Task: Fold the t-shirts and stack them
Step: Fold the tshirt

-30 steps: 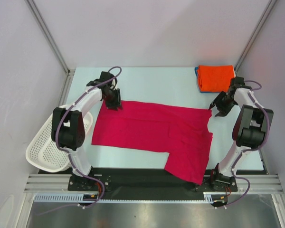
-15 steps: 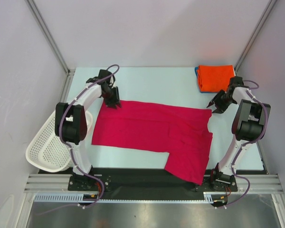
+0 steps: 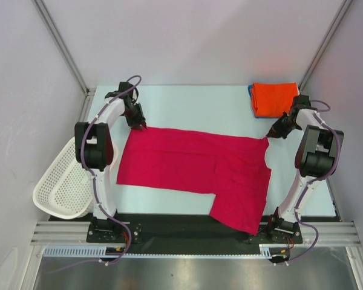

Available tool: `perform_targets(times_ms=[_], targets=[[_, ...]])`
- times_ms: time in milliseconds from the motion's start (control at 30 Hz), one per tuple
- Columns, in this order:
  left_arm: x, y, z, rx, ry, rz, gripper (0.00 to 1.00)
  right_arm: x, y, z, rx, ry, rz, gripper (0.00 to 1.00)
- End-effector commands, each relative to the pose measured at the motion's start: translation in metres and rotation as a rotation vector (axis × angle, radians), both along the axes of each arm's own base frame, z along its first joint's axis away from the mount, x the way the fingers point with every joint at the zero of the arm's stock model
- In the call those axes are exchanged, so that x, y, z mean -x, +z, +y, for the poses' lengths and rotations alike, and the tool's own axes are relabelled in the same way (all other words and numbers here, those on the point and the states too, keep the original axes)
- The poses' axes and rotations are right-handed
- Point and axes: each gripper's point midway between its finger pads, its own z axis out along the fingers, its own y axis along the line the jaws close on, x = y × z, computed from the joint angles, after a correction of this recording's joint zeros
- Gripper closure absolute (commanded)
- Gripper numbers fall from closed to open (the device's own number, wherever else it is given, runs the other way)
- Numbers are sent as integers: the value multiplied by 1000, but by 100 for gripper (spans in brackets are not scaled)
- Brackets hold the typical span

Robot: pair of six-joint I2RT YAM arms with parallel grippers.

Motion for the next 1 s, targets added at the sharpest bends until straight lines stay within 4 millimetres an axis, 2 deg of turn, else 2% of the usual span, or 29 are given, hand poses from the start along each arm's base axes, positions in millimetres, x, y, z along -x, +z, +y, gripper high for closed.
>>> perform_targets(times_ms=[0, 133, 233, 267, 367, 400, 467, 500, 533, 567, 600, 633, 667, 700, 833, 900, 967], targets=[[-14, 4, 9, -10, 64, -9, 67, -21, 8, -19, 55, -10, -68, 96], [-19, -17, 10, -22, 77, 23, 71, -38, 4, -30, 90, 7, -140, 100], [-25, -11, 11, -21, 80, -8, 72, -47, -4, -37, 105, 24, -161, 100], [-27, -2, 11, -21, 78, -34, 71, -50, -4, -40, 114, 28, -169, 100], [-28, 9, 12, -29, 70, -60, 71, -63, -3, -52, 160, 38, -198, 100], [-27, 11, 13, -30, 67, -59, 71, -74, 3, -57, 171, 38, -216, 100], [-23, 18, 11, -32, 56, -66, 71, -68, 4, -58, 168, 32, -157, 100], [-21, 20, 10, -32, 51, -67, 71, -62, 7, -58, 164, 25, -123, 96], [-16, 17, 8, -28, 44, -60, 70, -58, 15, -55, 150, 22, -126, 88], [-14, 19, 7, -27, 40, -68, 70, -53, 19, -51, 130, 14, -118, 71], [-12, 25, 3, -16, 32, -81, 69, -49, 26, -46, 120, 18, -126, 61], [-7, 21, 0, -13, 24, -73, 69, -38, 31, -37, 97, 29, -131, 55], [-4, 20, -2, -10, 20, -73, 68, -34, 35, -34, 91, 32, -141, 44], [-3, 22, -4, -5, 14, -78, 67, -27, 35, -26, 70, 44, -128, 41], [-1, 16, -6, -9, 9, -71, 66, 2, 22, -1, 9, 85, -44, 41], [-2, 12, -6, -12, 3, -60, 67, 4, 24, 3, 15, 82, -56, 44], [-8, 10, -7, -16, -4, -53, 67, 10, 17, 6, 10, 72, -30, 51]])
